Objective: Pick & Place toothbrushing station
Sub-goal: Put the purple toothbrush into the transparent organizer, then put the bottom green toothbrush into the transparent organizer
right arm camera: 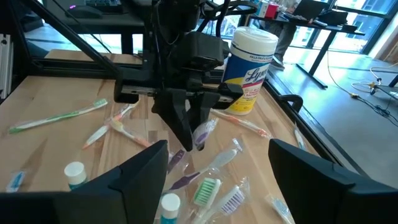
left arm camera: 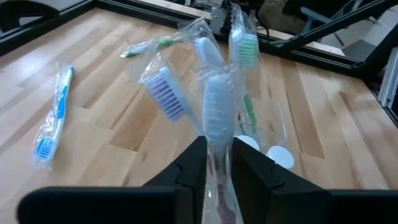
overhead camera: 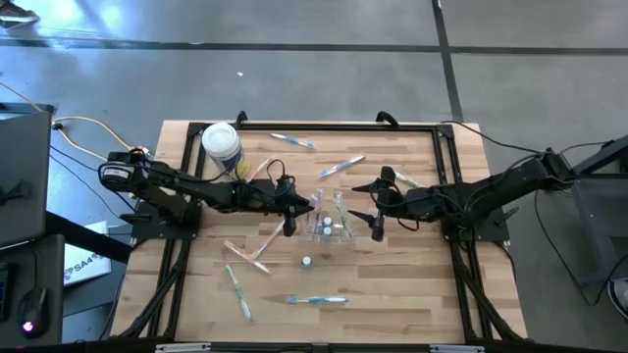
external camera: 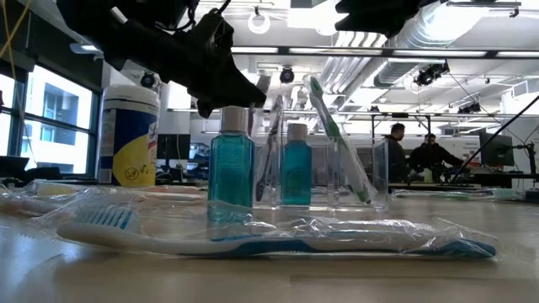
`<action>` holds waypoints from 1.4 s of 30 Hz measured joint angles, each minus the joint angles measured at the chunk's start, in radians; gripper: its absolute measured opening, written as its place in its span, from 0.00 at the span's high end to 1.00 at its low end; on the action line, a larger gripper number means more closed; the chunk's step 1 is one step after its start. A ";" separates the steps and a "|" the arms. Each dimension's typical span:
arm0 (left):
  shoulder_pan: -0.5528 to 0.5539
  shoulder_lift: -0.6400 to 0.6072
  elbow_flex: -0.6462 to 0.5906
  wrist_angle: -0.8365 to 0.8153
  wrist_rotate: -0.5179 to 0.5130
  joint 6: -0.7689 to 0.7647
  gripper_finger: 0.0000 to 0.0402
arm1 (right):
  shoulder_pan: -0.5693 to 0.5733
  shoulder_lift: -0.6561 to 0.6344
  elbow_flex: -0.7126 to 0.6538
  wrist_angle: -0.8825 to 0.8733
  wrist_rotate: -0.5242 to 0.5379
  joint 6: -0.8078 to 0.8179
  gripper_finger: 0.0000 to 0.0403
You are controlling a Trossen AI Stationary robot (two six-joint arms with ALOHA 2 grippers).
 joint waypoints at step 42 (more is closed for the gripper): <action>-0.001 -0.169 0.001 -0.208 -0.014 -0.007 0.55 | -0.035 0.000 0.000 -0.053 0.000 0.001 0.32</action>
